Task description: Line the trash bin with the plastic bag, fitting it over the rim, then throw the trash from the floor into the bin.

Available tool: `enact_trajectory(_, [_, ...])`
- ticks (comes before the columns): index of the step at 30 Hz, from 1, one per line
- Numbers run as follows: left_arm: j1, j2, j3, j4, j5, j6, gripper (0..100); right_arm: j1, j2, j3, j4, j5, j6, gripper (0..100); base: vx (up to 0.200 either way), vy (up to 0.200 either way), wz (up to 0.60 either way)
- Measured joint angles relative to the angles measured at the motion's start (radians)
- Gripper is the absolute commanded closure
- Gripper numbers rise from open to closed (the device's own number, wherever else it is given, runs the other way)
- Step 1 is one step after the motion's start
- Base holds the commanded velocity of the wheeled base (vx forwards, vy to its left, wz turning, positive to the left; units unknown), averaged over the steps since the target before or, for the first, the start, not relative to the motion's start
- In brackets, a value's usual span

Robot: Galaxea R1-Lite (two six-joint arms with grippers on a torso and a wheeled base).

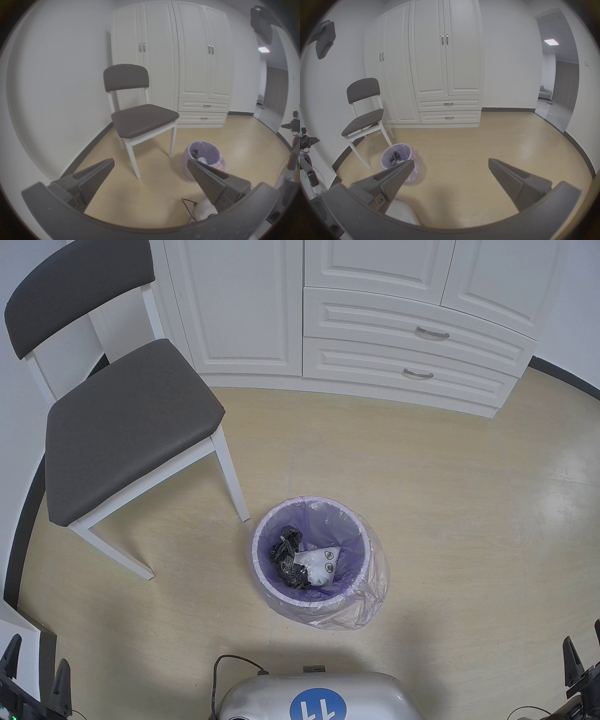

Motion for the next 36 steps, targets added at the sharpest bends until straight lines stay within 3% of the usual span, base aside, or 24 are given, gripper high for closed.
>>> enact_trajectory(6, [0.0,0.0,0.0,0.063,-0.05,-0.019,0,-0.001,0.0,0.0,-0.002,0.002,-0.051,0,0.0,0.0,0.0])
enact_trajectory(10, [0.0,0.001,0.0,0.049,-0.05,-0.022,0,-0.001,0.0,0.0,0.047,0.053,-0.073,0,0.0,0.0,0.0])
enact_trajectory(36, [0.001,0.001,0.0,0.04,-0.049,-0.023,0,-0.001,0.0,0.0,0.04,0.055,-0.047,0,0.0,0.0,0.0])
